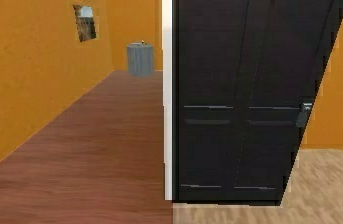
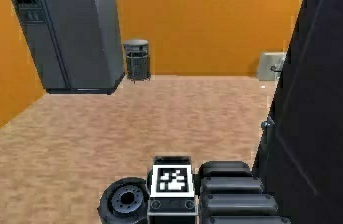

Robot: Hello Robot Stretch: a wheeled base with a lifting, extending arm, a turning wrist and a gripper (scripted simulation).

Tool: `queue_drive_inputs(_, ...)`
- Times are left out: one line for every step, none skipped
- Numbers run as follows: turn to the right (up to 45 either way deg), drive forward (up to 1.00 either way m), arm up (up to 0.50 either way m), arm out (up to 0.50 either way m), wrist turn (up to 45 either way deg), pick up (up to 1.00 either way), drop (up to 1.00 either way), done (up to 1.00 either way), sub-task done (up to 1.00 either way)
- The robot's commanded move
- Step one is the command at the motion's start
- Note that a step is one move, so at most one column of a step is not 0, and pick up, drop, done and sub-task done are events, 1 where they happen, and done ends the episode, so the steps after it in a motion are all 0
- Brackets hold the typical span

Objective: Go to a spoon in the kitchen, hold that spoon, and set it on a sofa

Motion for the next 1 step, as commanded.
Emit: queue_drive_inputs(-45.0,0.00,0.00,0.00,0.0,0.00,0.00,0.00,0.00)
